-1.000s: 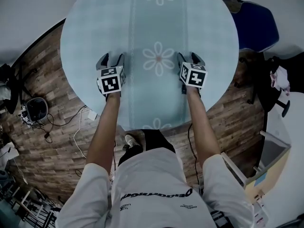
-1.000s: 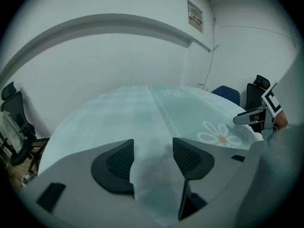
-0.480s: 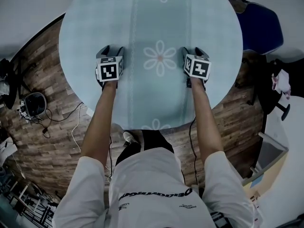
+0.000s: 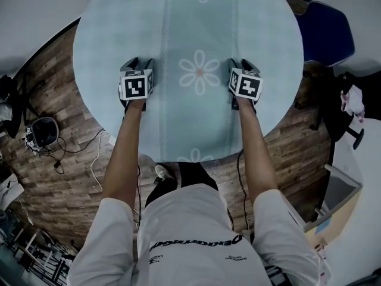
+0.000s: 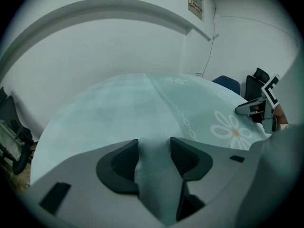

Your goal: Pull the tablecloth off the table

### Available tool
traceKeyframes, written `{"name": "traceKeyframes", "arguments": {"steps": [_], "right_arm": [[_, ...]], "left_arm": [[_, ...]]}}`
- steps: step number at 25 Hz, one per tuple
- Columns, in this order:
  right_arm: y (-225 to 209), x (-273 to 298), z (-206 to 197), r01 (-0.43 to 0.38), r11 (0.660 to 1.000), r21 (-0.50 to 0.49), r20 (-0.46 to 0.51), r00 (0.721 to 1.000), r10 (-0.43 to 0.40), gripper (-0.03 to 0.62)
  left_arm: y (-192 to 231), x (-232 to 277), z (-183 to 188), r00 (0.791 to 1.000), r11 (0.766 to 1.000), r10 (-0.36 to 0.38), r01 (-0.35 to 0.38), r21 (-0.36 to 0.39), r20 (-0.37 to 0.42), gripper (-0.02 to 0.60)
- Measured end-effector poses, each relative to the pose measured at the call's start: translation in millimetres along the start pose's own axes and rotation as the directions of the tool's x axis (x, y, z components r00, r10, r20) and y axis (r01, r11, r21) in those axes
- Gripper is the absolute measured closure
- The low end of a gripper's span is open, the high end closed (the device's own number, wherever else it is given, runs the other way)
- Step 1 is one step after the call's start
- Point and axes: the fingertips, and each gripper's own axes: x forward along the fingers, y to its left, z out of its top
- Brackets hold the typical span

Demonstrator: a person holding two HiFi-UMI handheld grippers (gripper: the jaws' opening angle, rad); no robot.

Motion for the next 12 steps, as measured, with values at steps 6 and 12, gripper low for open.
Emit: {"name": "traceKeyframes", "arguments": {"steps": [6,12], "right_arm": [[5,-3,-2,-0.012,1.0,-0.013,0.001,1.0,0.012,0.443],[7,-8,-8,-0.025,0.999,-0.02,-0.02,1.0,0.024,0.551]], "left_arm": [[-2,-2,1,1.0,1.0,0.002,-0.003,0.016,0.02,0.399],[-13,-4,-1,1.0,0.998,-0.018,0.018,0.066,-0.005,0.526]]}}
